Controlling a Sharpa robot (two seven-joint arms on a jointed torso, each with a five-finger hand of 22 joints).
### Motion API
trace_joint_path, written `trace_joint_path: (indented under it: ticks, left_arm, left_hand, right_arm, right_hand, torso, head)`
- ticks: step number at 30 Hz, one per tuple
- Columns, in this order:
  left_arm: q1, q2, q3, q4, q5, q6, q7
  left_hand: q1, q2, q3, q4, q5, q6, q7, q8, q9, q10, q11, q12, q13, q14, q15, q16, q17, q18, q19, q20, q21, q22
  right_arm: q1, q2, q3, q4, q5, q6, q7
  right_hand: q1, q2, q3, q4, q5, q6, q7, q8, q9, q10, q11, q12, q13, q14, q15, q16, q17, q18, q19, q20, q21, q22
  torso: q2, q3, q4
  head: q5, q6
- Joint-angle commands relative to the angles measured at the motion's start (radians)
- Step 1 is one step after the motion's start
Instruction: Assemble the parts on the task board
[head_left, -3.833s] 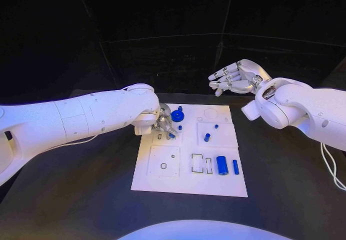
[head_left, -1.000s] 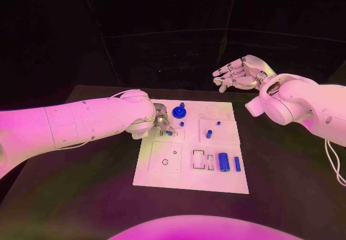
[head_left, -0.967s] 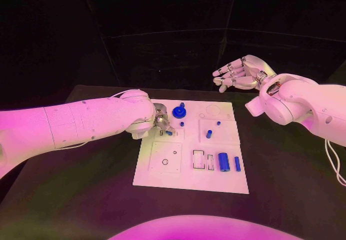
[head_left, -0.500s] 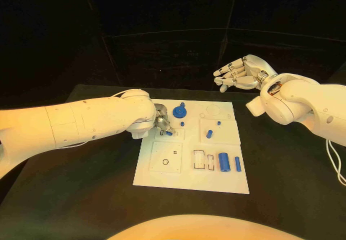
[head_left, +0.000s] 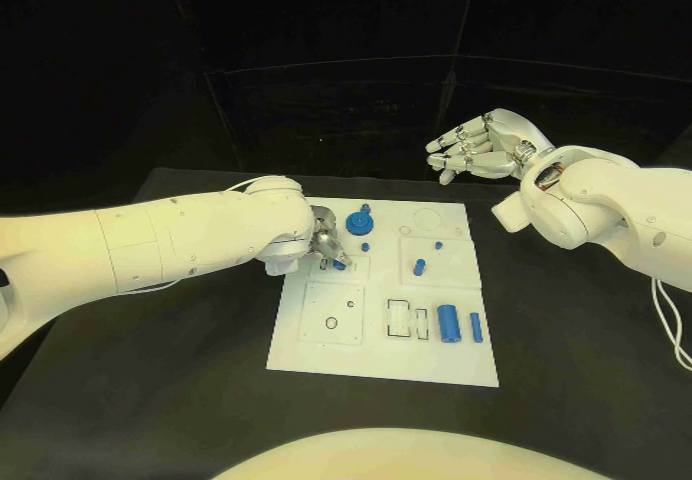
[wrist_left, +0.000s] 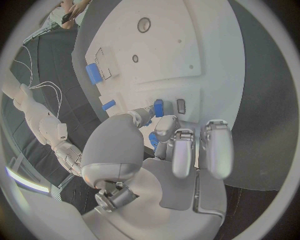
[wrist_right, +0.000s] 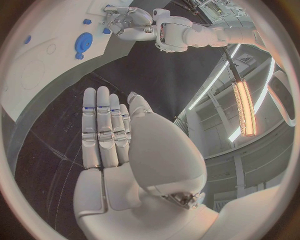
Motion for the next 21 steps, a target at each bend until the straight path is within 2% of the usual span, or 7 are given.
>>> trace_joint_path:
  ticks: [1, 7, 21]
  left_arm:
    - [-0.005, 0.006, -0.004, -0.008, -0.002, 0.033, -0.021]
    - [-0.005, 0.015, -0.004, -0.020, -0.001, 0.040, -0.022]
    - [-0.004, 0.028, -0.004, -0.043, -0.001, 0.038, -0.026]
  left_hand:
    - [-0.031, 0.008, -0.021, 0.014, -0.002, 0.011, -0.001, 0.005, -0.003, 0.010, -0.001, 0.010, 0.006, 0.106, -0.007, 0.003, 0.263, -0.018, 0.034, -0.007, 0.006, 0.070]
    - [-0.090, 0.012, -0.089, 0.062, -0.004, 0.024, -0.002, 0.005, -0.006, 0.018, -0.002, 0.022, 0.018, 0.106, -0.008, 0.003, 0.263, -0.020, 0.038, -0.008, 0.012, 0.080]
    - [-0.106, 0.018, -0.206, 0.093, -0.004, 0.036, -0.006, 0.001, -0.013, 0.023, -0.005, 0.030, 0.026, 0.106, -0.011, 0.003, 0.263, -0.022, 0.041, -0.011, 0.017, 0.091]
  right_arm:
    - [0.002, 0.001, 0.001, 0.001, -0.004, 0.007, 0.005]
    - [0.002, 0.001, 0.001, 0.002, -0.004, 0.007, 0.004]
    - [0.002, 0.000, 0.001, 0.007, -0.004, 0.005, 0.008]
  right_hand:
    - [0.000, -0.005, 0.001, 0.005, 0.005, -0.003, 0.004, -0.005, 0.000, -0.007, 0.001, -0.005, -0.001, 0.003, 0.004, -0.005, -0.001, 0.002, 0.006, 0.001, -0.007, -0.001]
    - [-0.001, -0.006, 0.001, 0.006, 0.006, -0.003, 0.004, -0.005, 0.000, -0.008, 0.002, -0.004, -0.001, 0.003, 0.004, -0.006, -0.001, 0.002, 0.006, 0.001, -0.007, -0.002]
    - [-0.003, -0.006, 0.001, 0.008, 0.007, -0.002, 0.004, -0.005, 0.000, -0.008, 0.002, -0.004, -0.002, 0.003, 0.004, -0.007, -0.001, 0.002, 0.006, 0.001, -0.008, -0.002]
  torso:
    - [0.000, 0.0001, -0.0003]
    - [0.000, -0.0004, -0.0005]
    - [0.000, -0.0007, 0.0004]
  head:
    - [-0.001, -0.001]
    - [-0.003, -0.002]
    - [-0.007, -0.001]
